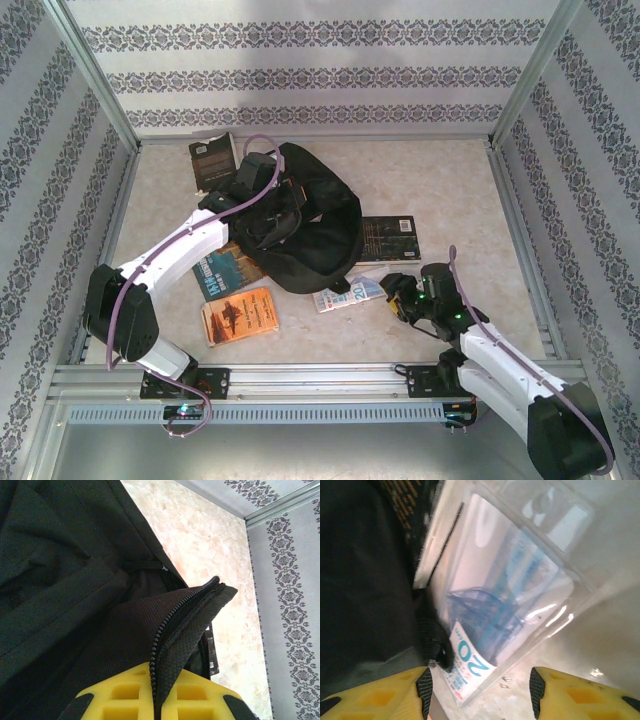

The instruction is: Pack the student bag

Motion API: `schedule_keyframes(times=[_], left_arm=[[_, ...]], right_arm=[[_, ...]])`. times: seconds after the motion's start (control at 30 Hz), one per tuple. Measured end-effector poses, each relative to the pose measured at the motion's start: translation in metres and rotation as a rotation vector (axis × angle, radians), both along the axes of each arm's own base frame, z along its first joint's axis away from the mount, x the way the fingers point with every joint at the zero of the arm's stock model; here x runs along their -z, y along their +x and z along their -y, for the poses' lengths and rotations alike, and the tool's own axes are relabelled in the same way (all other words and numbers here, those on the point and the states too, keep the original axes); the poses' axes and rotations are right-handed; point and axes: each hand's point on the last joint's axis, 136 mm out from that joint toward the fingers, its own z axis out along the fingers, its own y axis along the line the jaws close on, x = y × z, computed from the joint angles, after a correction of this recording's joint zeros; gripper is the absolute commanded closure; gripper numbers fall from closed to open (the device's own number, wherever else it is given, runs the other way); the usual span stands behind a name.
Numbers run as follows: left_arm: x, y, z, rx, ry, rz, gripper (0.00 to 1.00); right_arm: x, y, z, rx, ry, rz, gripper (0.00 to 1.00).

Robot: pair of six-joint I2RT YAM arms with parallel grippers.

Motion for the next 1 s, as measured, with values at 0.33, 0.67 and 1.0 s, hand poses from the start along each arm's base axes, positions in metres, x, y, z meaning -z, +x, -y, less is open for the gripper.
schedule_keyframes(times=[0.33, 0.67, 1.0], left_arm=[[0.001, 0.001, 0.001, 0.001, 0.001, -0.003, 1.0], [0.002, 0.0, 0.001, 0.003, 0.0, -0.005, 1.0], [0.004, 0.001, 0.001, 0.004, 0.001, -0.01, 1.0]], right_arm=[[0.017, -0.005, -0.003, -0.019, -0.029, -0.076, 0.45], [0.02, 0.006, -0.006, -0.002, -0.025, -0.116, 0.47], [0.02, 0.013, -0.008, 0.042, 0.012, -0.171, 0.5]])
